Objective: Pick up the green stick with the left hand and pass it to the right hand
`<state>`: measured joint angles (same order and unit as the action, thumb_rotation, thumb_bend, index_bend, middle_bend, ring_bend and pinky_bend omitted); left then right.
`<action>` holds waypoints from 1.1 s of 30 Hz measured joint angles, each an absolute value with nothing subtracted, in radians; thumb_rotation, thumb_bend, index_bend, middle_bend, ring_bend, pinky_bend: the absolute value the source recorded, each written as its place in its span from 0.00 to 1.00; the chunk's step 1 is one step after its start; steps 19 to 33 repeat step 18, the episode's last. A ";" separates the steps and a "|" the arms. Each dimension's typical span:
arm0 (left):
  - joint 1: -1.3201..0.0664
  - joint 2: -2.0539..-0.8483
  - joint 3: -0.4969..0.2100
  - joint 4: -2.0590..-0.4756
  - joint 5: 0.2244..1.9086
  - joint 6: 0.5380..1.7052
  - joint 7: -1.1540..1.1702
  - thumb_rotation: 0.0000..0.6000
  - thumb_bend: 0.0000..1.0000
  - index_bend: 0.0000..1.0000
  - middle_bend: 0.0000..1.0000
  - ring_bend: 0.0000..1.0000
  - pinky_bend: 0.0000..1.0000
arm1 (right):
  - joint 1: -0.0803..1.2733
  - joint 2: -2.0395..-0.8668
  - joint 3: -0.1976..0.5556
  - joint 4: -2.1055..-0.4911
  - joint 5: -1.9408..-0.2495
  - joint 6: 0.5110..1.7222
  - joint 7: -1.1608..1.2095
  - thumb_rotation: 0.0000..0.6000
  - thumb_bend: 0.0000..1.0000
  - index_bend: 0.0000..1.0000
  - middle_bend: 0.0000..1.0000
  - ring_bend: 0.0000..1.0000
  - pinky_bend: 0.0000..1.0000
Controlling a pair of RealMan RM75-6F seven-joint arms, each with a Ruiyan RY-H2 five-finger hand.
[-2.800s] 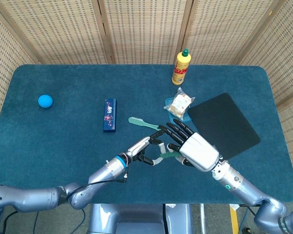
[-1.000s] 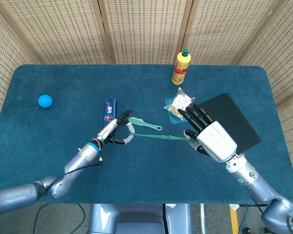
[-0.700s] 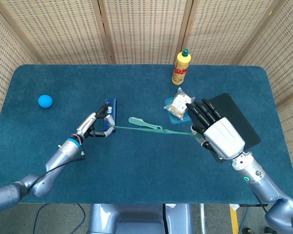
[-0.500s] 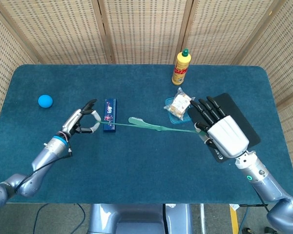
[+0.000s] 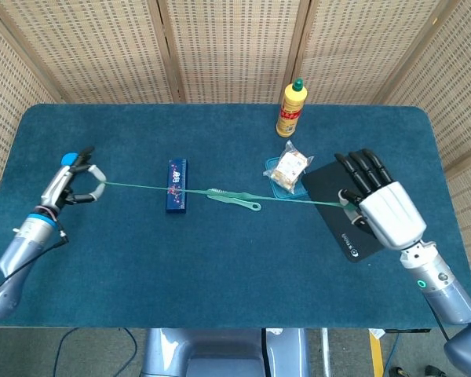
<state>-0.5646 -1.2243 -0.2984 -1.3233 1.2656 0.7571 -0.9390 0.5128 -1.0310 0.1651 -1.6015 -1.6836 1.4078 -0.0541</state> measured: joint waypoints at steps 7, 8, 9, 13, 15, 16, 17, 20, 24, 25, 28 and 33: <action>-0.523 -1.170 -0.284 -1.236 1.289 0.771 -1.047 1.00 0.58 0.77 0.00 0.00 0.00 | 0.457 -1.027 0.151 -1.485 -1.657 1.456 0.027 1.00 0.62 0.77 0.09 0.00 0.00; -0.517 -1.162 -0.279 -1.219 1.298 0.773 -1.070 1.00 0.58 0.77 0.00 0.00 0.00 | 0.450 -1.027 0.149 -1.467 -1.654 1.463 0.039 1.00 0.62 0.77 0.09 0.00 0.00; -0.513 -1.157 -0.276 -1.205 1.304 0.775 -1.086 1.00 0.58 0.77 0.00 0.00 0.00 | 0.442 -1.027 0.147 -1.449 -1.650 1.469 0.052 1.00 0.62 0.77 0.09 0.00 0.00; -0.500 -1.140 -0.264 -1.167 1.324 0.783 -1.141 1.00 0.58 0.77 0.00 0.00 0.00 | 0.411 -1.034 0.138 -1.376 -1.632 1.491 0.110 1.00 0.62 0.77 0.09 0.00 0.00; -0.495 -1.132 -0.259 -1.155 1.334 0.790 -1.164 1.00 0.58 0.77 0.00 0.00 0.00 | 0.396 -1.040 0.134 -1.337 -1.622 1.499 0.139 1.00 0.62 0.77 0.09 0.00 0.00; -0.494 -1.128 -0.256 -1.151 1.340 0.794 -1.172 1.00 0.58 0.77 0.00 0.00 0.00 | 0.390 -1.044 0.132 -1.320 -1.618 1.502 0.152 1.00 0.62 0.77 0.09 0.00 0.00; -0.491 -1.123 -0.252 -1.148 1.348 0.800 -1.181 1.00 0.58 0.77 0.00 0.00 0.00 | 0.384 -1.047 0.130 -1.303 -1.614 1.504 0.165 1.00 0.62 0.77 0.09 0.00 0.00; -0.490 -1.120 -0.249 -1.147 1.352 0.804 -1.186 1.00 0.58 0.77 0.00 0.00 0.00 | 0.378 -1.051 0.128 -1.286 -1.612 1.508 0.178 1.00 0.62 0.77 0.09 0.00 0.00; -0.490 -1.120 -0.249 -1.147 1.352 0.804 -1.186 1.00 0.58 0.77 0.00 0.00 0.00 | 0.378 -1.051 0.128 -1.286 -1.612 1.508 0.178 1.00 0.62 0.77 0.09 0.00 0.00; -0.490 -1.120 -0.249 -1.147 1.352 0.804 -1.186 1.00 0.58 0.77 0.00 0.00 0.00 | 0.378 -1.051 0.128 -1.286 -1.612 1.508 0.178 1.00 0.62 0.77 0.09 0.00 0.00; -0.490 -1.120 -0.249 -1.147 1.352 0.804 -1.186 1.00 0.58 0.77 0.00 0.00 0.00 | 0.378 -1.051 0.128 -1.286 -1.612 1.508 0.178 1.00 0.62 0.77 0.09 0.00 0.00; -0.490 -1.120 -0.249 -1.147 1.352 0.804 -1.186 1.00 0.58 0.77 0.00 0.00 0.00 | 0.378 -1.051 0.128 -1.286 -1.612 1.508 0.178 1.00 0.62 0.77 0.09 0.00 0.00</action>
